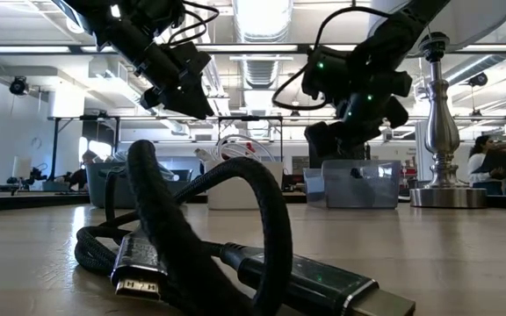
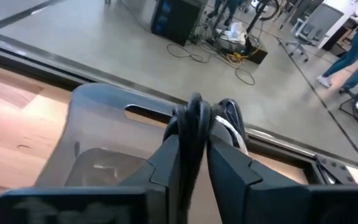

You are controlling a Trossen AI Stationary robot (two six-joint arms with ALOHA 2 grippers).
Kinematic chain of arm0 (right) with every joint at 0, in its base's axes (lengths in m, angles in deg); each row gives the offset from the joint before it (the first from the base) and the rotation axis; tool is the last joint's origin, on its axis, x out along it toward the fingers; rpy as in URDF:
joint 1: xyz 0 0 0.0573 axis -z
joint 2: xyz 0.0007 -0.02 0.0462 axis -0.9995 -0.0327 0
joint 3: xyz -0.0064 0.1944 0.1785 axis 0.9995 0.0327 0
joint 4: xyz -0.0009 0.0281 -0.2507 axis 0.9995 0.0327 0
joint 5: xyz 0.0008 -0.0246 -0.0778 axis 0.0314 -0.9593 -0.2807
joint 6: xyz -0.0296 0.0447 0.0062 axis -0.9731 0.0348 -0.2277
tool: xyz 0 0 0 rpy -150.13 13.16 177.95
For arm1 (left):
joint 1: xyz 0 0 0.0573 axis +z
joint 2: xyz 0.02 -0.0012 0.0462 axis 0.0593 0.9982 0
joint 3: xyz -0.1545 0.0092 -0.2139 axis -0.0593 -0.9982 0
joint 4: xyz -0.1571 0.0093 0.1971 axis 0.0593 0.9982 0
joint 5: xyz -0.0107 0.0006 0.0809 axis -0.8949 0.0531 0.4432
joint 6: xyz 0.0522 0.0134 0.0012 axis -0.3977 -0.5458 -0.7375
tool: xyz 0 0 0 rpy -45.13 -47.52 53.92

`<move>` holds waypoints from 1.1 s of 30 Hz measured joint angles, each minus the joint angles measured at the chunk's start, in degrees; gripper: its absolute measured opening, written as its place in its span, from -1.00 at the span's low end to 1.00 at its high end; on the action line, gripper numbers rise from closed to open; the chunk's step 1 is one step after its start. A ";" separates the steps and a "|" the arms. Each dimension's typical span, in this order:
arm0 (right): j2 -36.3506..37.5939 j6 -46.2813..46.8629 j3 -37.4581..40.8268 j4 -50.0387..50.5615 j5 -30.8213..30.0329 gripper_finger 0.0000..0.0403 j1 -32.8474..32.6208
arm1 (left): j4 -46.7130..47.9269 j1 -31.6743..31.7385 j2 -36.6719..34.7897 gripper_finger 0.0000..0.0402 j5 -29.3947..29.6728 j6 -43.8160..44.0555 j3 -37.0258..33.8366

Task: Pick & Place USB Port
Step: Put the right black USB cable into the black bin, then put the left black USB cable into the black bin

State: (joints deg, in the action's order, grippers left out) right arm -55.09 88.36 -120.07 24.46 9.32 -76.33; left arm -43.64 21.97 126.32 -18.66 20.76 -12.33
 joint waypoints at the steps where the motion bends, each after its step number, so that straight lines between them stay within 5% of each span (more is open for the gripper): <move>1: 0.00 0.02 -0.02 -0.22 0.00 -0.57 0.00 | 0.01 0.00 0.00 -0.35 0.00 0.00 0.00; 19: 0.00 -5.91 -3.63 -0.08 4.56 -0.32 -6.57 | 0.00 -0.05 0.01 -0.35 -0.29 0.39 -1.80; 26: 0.02 -6.06 -9.68 -0.04 5.55 -0.39 -14.52 | -1.34 -1.24 0.02 -0.35 -8.73 -0.82 -3.02; 29: 0.02 -5.13 -12.37 -0.05 11.26 -0.42 -17.62 | -2.11 -2.61 0.02 -0.35 -10.87 -2.27 -3.36; 33: 0.02 -2.16 -15.05 -0.21 26.30 -0.42 -21.37 | -2.95 -5.06 0.02 -0.35 -11.21 -4.04 -3.69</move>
State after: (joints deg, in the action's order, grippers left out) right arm -55.07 86.20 -135.12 24.25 35.62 -97.70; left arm -46.59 16.91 126.35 -29.87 16.72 -16.02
